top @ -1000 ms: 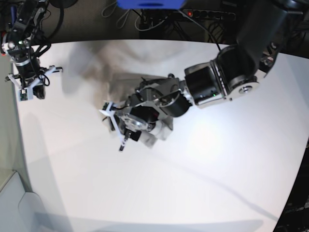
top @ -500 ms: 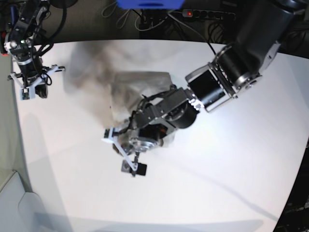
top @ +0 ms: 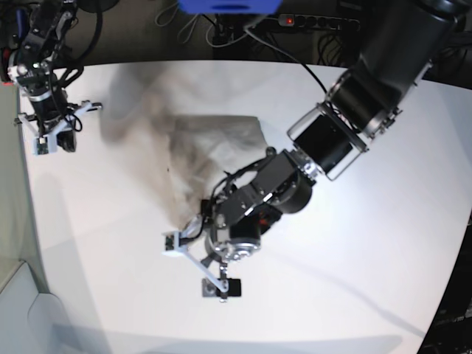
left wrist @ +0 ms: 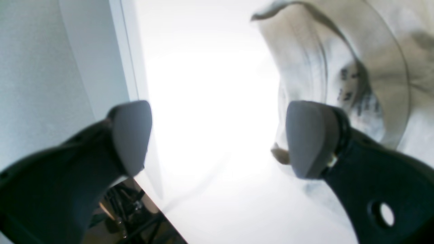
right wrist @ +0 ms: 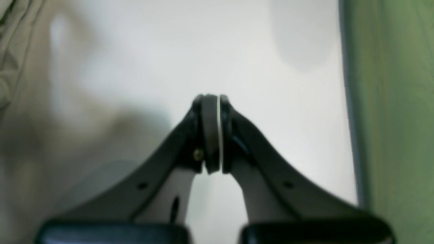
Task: Layout the t-shirt on the table in an organized manner, then fold the t-shirt properly
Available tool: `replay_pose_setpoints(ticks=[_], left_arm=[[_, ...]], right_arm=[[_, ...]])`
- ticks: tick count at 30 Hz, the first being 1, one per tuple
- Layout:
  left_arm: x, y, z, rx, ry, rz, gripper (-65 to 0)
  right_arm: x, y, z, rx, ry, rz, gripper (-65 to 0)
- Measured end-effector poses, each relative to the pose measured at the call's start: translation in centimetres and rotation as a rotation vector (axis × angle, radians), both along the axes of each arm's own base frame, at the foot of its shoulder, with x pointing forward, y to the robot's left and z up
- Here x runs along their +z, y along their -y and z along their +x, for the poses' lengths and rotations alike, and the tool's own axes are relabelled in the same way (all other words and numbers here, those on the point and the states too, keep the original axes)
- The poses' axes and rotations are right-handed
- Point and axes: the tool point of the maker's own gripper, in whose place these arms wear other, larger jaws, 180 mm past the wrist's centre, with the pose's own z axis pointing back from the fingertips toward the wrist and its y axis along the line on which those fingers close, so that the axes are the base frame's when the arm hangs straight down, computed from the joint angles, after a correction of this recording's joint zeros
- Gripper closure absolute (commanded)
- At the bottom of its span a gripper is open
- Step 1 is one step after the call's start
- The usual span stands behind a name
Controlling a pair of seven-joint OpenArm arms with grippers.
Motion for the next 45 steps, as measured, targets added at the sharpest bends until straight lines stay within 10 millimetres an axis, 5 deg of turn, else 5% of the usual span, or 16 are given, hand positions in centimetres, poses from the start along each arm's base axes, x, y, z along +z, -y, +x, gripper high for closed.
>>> replay_pose_setpoints(ticks=[4,7,9,12,15,20,24,28,33,40,45], left_arm=[[4.9,-2.9,2.6,0.131,0.058,-0.175,-60.2],[8.4,-8.8,4.7,0.301,0.130,-0.268,-60.2],[8.2,-13.5,4.6,0.427,0.137,-0.280,-60.1],[6.5,-19.7,2.7,0.597,0.108,-0.296,-59.7],[6.4,-25.3,-0.2,0.733,0.151,-0.314,-54.3],[3.1,-29.9,-6.5,0.873,0.091,-0.346,-28.4],[3.1,-34.2,-10.7,1.044,0.087,-0.357,-13.8],[1.2,-33.3,-13.8,1.000,-0.010,-0.375,0.0],[0.0,-35.3,-17.6,1.051,-0.039,-0.331,0.0],[-4.7,-37.4,-26.6,1.233,-0.205,-0.278,0.0],[-7.3,-35.2,-31.8,1.189,-0.393,-0.313,0.0]], right_arm=[[0.0,-0.5,0.2,0.010,0.002,0.006,0.0],[0.0,-0.3,0.1,0.007,-0.001,0.003,0.0],[0.1,-0.1,0.1,0.006,-0.001,-0.003,0.0],[0.6,0.4,-0.3,0.000,0.007,-0.021,0.0],[1.2,3.3,-2.4,-0.063,-0.003,-0.065,0.0],[1.5,6.1,-4.7,-0.196,0.000,-0.068,0.0],[1.9,8.4,-7.8,-0.278,-0.024,-0.109,0.0],[1.4,9.3,-10.3,-0.334,-0.057,-0.107,0.0],[1.2,11.3,-14.2,-0.420,-0.114,-0.138,0.0],[-0.5,12.4,-19.2,-0.541,-0.183,-0.106,0.0],[-5.7,11.8,-23.9,-0.608,-0.319,0.002,0.0]])
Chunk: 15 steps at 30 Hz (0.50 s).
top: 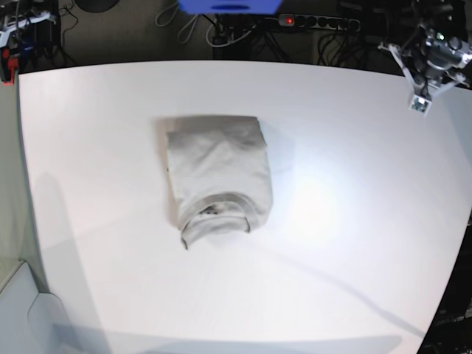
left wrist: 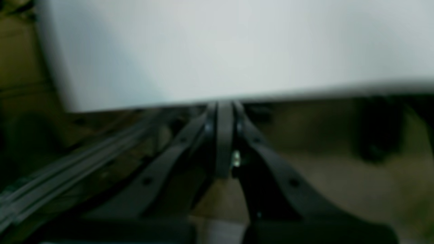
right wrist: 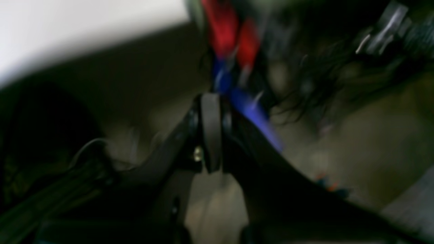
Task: Layout the t-shirt on the table in an organized manner, then fold the t-shirt properly
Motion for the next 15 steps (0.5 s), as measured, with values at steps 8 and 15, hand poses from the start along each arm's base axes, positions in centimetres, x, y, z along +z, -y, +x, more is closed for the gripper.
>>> replay_pose_setpoints(ticks=[8,15], left_arm=[[-6.5,3.0,-7.1,0.012,-0.106,-0.204,0.0],[-15.3,5.6,-13.2,0.061,-0.269,-0.395,0.0]], right_arm=[[-9.2,-3.6,-6.9,-0.126,-0.139,0.262,0.0],[-15.2,-11.1,-7.5,-0.086,-0.100,0.447,0.0]])
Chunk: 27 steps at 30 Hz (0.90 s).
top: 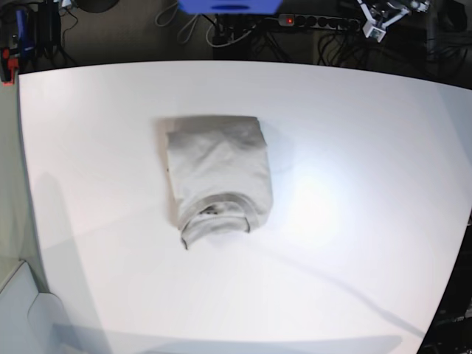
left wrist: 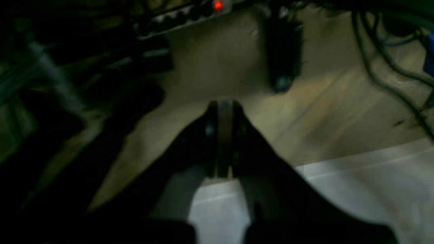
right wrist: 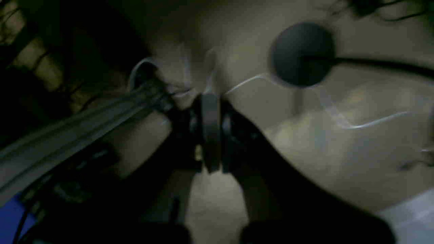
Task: Layout the t-shirt on the table in an organized manner, then fold the t-shirt properly
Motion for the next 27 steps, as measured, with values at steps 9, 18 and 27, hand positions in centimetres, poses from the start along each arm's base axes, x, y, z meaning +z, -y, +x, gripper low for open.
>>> replay_pose_setpoints(ticks=[9,18,27], left_arm=[[-6.7,5.5,-3.4,0.155,-0.071,-0.199,0.0],[-10.9,6.7,-1.2,0.392,-0.071,-0.110,0.0],[-12.3,6.3,2.5,0.463,-0.037,0.165,0.0]], right_arm=[[-5.3,-9.4,1.4,0.039,-0.035,0.122,0.0],[-7.2,-10.0,1.8,0.257,-0.183,-0.224,0.0],[-6.1,-7.1,2.5,0.335,-0.238,-0.462,0.0]])
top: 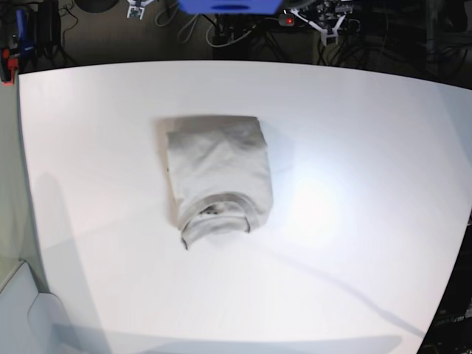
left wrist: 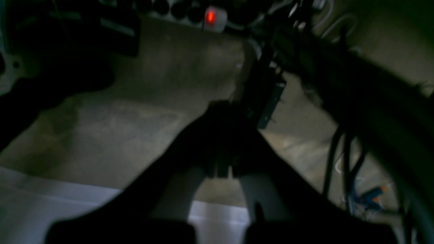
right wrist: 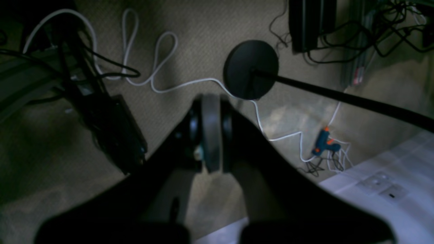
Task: Layout the t-shirt on the table in an organized manner, then fold the t-shirt properly
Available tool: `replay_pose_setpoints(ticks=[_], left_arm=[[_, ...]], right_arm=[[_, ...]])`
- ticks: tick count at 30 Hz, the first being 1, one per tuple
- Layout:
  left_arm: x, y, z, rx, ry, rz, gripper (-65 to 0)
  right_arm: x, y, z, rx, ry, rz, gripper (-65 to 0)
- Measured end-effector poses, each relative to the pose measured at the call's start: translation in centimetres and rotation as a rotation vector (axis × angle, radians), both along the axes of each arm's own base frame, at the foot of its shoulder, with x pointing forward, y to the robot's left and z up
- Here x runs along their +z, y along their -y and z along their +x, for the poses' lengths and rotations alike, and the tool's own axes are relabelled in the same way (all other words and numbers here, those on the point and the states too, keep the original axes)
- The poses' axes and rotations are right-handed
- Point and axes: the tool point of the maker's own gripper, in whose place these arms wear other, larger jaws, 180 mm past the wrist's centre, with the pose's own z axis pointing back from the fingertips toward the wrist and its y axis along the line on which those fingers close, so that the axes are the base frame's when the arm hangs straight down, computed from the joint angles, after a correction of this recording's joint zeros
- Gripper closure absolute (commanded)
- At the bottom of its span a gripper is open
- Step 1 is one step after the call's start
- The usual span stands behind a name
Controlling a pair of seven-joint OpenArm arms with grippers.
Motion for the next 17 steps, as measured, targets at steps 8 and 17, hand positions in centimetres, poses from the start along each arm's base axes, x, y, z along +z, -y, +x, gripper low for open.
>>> replay_pose_setpoints(ticks=[8,17], left_arm=[[0.3,-2.0,0.9,0.013,0.058,0.111,0.0],[0.1,-2.3,-0.3,0.015,0.029,0.118,0.0]], right_arm=[[0.0,0.0,0.4,0.007,0.006,-0.001,0.0],[-0.2,-1.3,1.5,0.103,0.013,0.022,0.0]])
